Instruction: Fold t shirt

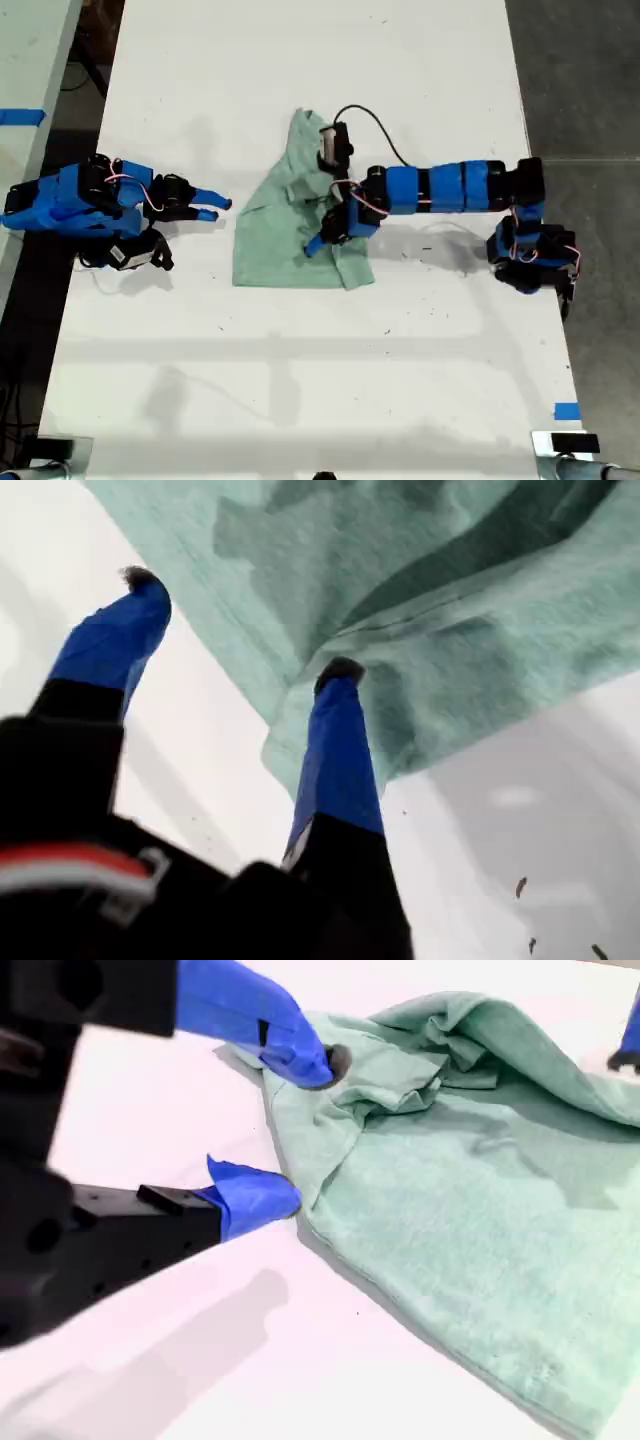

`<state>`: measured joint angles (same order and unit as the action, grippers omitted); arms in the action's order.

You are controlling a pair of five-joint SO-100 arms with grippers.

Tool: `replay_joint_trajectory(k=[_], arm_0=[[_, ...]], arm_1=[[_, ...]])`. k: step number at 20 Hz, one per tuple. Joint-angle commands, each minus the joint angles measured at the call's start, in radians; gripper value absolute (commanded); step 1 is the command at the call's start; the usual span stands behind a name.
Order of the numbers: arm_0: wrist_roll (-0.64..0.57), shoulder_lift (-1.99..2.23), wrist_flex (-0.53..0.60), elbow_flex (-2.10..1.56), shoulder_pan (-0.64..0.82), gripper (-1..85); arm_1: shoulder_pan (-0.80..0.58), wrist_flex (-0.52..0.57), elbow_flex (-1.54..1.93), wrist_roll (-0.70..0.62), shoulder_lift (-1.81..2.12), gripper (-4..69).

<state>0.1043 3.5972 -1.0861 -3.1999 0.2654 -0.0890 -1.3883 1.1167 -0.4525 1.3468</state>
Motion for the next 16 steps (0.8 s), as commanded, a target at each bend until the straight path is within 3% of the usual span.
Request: replay_joint_trajectory(k=[1, 6, 10, 12, 16], arm_0=[[-0.011, 0.008, 0.017, -0.009, 0.005, 17.3], [-0.011, 0.008, 0.017, -0.009, 0.005, 17.3], [-0.011, 0.008, 0.017, -0.009, 0.005, 17.3], [-0.011, 0.008, 0.017, -0.009, 0.005, 17.3], [-0.011, 0.008, 0.017, -0.009, 0.005, 17.4]], arm_1=[[-0.054, -0.06, 0.087, -0.02, 0.362, 3.3], [-0.138, 0.0, 0.865, 0.072, 1.192, 1.2], [-0.066, 0.129, 1.529, 0.202, 1.801, 1.5], [-0.06, 0.117, 1.752, 0.215, 2.075, 1.5], [-0.158, 0.084, 1.994, 0.178, 2.161, 2.2]])
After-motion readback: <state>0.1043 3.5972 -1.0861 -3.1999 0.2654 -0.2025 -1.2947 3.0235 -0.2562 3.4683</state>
